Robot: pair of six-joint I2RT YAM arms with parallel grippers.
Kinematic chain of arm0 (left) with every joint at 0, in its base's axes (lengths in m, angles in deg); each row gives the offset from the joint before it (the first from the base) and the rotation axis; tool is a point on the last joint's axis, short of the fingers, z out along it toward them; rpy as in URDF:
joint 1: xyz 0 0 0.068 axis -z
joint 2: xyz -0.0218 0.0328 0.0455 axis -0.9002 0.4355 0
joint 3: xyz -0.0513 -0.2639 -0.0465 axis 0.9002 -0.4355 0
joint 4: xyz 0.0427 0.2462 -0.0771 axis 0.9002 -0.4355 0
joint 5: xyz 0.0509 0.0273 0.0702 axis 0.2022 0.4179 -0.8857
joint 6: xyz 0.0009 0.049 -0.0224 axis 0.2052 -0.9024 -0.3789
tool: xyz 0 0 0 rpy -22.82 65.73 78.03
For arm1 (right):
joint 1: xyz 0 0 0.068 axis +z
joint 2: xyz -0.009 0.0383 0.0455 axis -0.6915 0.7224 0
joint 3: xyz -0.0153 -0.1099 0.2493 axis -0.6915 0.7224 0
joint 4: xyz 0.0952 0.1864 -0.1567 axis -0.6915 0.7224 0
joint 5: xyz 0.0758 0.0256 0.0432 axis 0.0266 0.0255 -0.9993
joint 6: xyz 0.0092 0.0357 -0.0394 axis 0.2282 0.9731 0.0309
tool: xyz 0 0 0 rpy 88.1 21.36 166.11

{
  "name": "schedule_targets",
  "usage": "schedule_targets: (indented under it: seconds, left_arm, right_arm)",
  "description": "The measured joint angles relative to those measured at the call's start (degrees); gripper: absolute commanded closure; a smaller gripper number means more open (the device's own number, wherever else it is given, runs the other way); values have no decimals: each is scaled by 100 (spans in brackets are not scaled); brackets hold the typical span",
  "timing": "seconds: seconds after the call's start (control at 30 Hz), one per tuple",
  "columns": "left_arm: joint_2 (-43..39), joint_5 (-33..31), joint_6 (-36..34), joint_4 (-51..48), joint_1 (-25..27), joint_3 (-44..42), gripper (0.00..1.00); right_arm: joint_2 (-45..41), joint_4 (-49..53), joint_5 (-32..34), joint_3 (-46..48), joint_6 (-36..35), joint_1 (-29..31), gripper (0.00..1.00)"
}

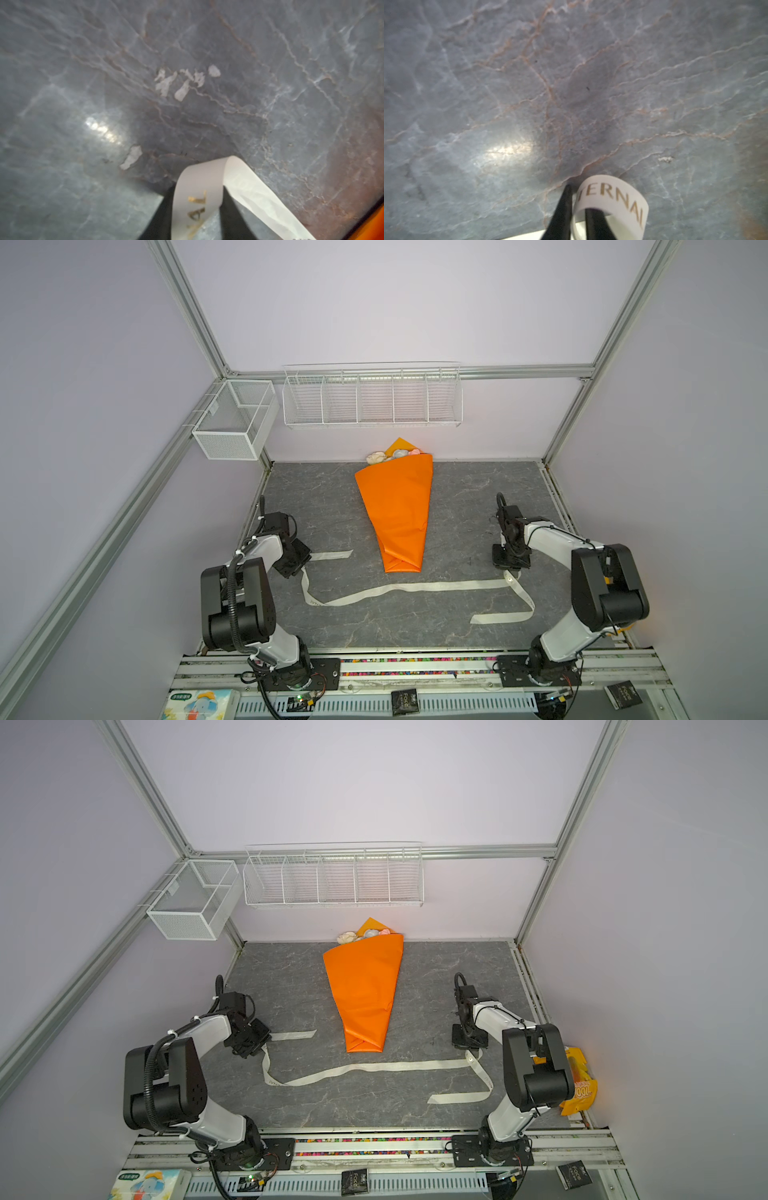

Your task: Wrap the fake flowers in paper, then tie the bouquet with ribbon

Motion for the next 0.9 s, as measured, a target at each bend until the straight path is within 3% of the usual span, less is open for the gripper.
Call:
schedule_targets:
  seconds: [0.07,0.23,0.4,0.6,0.7,0.9]
  left_arm:
    - [22,68,-52,24,4,-2,100]
    - [17,90,-116,-144,7,87,100]
    - [-378,-81,-131,-428,-280,470,100]
    - [-758,-4,-125,-538,-1646,859,100]
    - [-745,175,-118,-656,-1797,850,100]
    - [-745,874,-17,-374,-1803,229,100]
  right_arm:
    - [-116,72,15,-66,-22,-13,93]
    - [-809,352,13,-697,-55,-162,92]
    - [-1241,581,103,-1506,-205,-883,93]
    - [-957,1097,350,-2225,-817,-1541,90]
    - [-481,1419,798,-2702,-1095,-1493,89]
    - [-46,1416,1257,-2809,-1436,-1480,89]
